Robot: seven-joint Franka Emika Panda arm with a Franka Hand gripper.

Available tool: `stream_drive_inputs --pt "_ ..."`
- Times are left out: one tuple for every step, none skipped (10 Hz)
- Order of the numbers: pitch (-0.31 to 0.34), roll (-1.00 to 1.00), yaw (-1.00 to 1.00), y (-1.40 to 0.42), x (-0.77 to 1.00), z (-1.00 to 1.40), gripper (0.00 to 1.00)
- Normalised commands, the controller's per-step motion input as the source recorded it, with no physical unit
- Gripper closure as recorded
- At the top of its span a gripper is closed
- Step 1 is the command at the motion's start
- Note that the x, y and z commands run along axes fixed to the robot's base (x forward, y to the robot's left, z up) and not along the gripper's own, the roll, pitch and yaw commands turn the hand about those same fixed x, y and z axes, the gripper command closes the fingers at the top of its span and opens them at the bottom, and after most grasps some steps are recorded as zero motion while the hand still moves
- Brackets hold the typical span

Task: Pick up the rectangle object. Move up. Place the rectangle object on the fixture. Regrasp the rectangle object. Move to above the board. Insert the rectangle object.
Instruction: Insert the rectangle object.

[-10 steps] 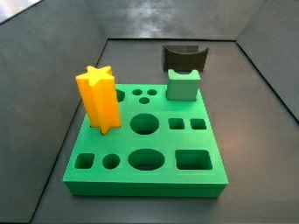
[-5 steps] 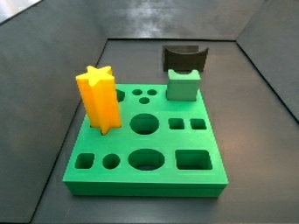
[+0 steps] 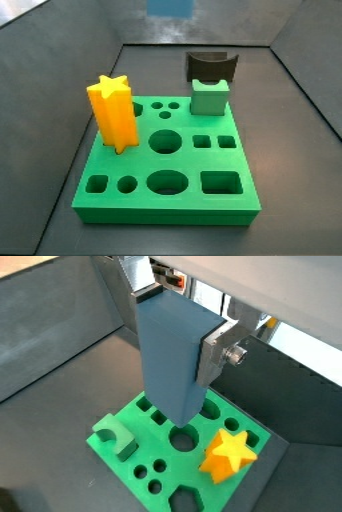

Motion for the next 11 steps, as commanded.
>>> stream_drive_inputs --pt "-0.047 0.0 0.0 -0.26 0.24 -0.49 1.0" --pt "-0.044 0.0 0.0 -0.27 0.24 -0.47 1.0" --pt "-0.036 0.01 0.0 -0.29 0.23 -0.48 1.0" --pt "-0.017 0.04 0.0 -0.35 0.2 -0.48 1.0" --pt "0.0 0.1 0.0 -0.41 0.17 -0.42 1.0" --pt "0.0 0.14 0.0 -0.41 0.22 -0.39 1.0" --pt "0.031 0.16 0.0 -0.39 0.25 -0.37 1.0" --pt "0.066 0.17 0.09 -0.39 0.31 -0.35 1.0" --pt "0.054 0.15 0.15 -0.39 0.31 -0.35 1.0" --pt "0.036 0.12 0.19 -0.38 0.29 -0.33 1.0" --pt "0.036 0.1 0.28 -0.35 0.3 -0.33 1.0"
